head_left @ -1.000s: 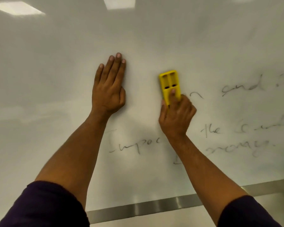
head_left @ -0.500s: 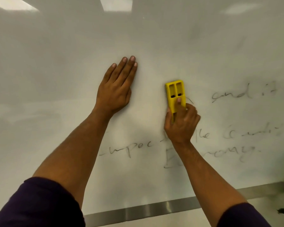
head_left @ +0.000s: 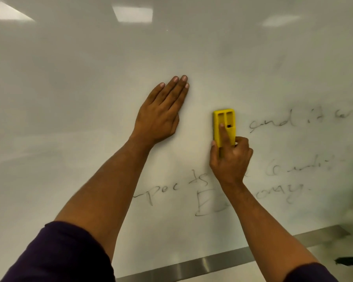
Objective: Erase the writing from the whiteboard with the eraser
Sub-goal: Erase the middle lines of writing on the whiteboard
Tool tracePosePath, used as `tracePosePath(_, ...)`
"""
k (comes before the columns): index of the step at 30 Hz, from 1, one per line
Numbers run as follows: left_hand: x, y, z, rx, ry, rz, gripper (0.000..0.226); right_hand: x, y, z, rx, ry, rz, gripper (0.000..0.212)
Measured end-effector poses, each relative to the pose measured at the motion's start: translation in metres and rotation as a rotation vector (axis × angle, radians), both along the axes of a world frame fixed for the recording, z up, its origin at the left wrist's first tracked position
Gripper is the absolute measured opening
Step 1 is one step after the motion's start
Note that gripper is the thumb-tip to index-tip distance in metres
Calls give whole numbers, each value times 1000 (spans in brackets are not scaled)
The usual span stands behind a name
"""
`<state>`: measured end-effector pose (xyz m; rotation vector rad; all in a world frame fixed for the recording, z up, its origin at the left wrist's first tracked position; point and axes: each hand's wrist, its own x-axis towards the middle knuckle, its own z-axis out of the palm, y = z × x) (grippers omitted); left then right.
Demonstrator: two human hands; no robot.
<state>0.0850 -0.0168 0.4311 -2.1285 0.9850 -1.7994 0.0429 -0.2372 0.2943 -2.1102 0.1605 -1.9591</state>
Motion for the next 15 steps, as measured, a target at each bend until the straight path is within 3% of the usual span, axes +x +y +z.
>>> tracePosePath(3, 0, -13, -1, -20, -14, -4, 71, -1, -22, -2, -588, 63, 59, 64)
tracePosePath(4, 0, -15, 0, -21, -17, -3, 70, -2, -32, 0, -588, 64, 48, 63)
tracePosePath(7, 2, -20, 3, 44, -20, -5, 69, -1, -43, 3, -153, -28, 24, 57)
tracePosePath(8, 3, -23, 6, 89, -24, -6, 69, 1, -44, 0, -181, -42, 13, 58)
tracePosePath(10, 3, -31, 11, 170, -38, -12, 68, 0, -53, -2, -502, 27, 26, 63)
tracePosePath(11, 2, -36, 12, 186, -43, -16, 68, -1, -62, 0, -565, 54, 14, 65)
tracePosePath(12, 2, -42, 12, 184, -42, -18, 67, -1, -70, 2, -485, 57, -4, 64)
tracePosePath(14, -1, -54, 12, 159, -20, -24, 66, -4, -73, 6, -95, 9, -1, 61)
tracePosePath(15, -2, -60, 11, 144, -7, -30, 66, -3, -72, 5, -40, -12, -5, 63)
